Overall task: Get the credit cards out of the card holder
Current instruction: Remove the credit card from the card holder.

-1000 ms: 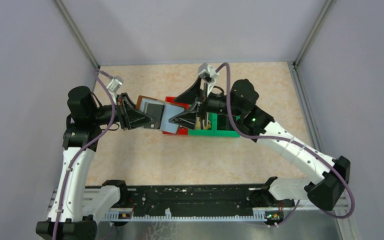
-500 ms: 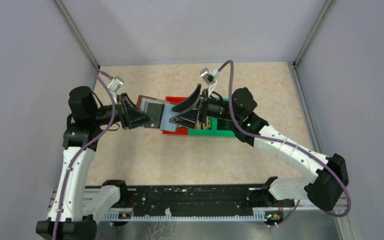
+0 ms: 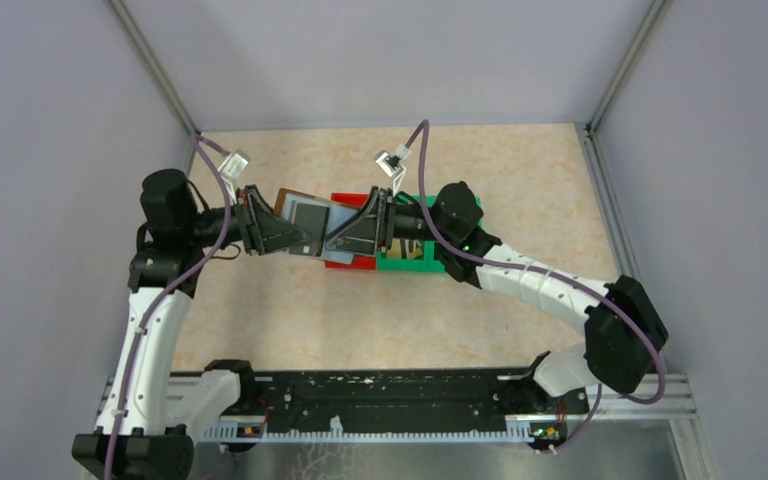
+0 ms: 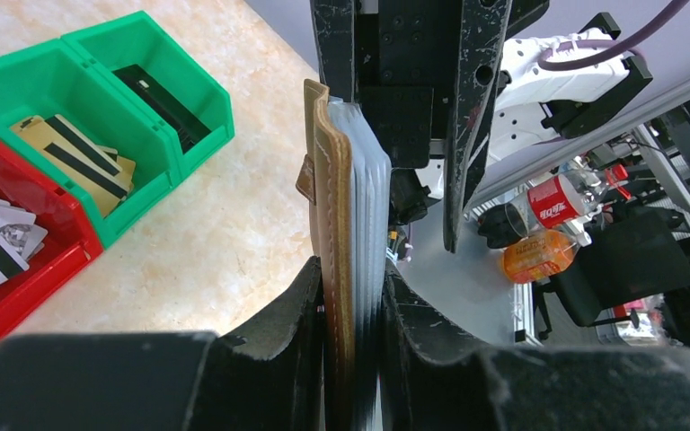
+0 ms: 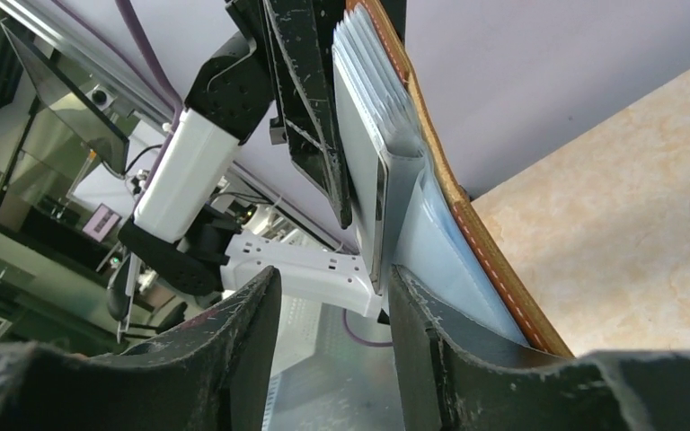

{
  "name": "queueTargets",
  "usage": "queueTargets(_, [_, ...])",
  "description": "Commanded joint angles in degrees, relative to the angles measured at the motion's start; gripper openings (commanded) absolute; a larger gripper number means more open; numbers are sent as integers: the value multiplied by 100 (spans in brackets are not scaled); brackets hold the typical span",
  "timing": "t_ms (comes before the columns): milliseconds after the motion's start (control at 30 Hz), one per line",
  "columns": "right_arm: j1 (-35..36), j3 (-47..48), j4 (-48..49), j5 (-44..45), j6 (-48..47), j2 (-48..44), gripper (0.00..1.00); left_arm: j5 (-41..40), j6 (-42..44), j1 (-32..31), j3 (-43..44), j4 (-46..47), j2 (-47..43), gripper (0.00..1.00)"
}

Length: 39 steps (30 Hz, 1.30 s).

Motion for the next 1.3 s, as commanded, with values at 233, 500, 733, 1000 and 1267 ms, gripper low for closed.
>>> queueTargets(233, [112, 37, 1260, -89, 696, 423, 40, 284, -81, -23, 110, 141, 49, 0])
queueTargets(500, [194, -220, 2206, 199, 1259, 717, 26, 687, -98, -25, 116, 258, -4, 4])
queueTargets(733, [329, -156, 2417, 599, 1359, 880, 11, 402, 414, -23, 112, -59, -60, 7])
queueTargets(1000, [336, -544, 3506, 843, 1889, 1077, 0, 430, 696, -23, 247, -533, 110, 16])
queueTargets(1267, [334, -866, 3266, 1049, 1505, 778, 0, 1542, -480, -8, 79, 608, 154, 35])
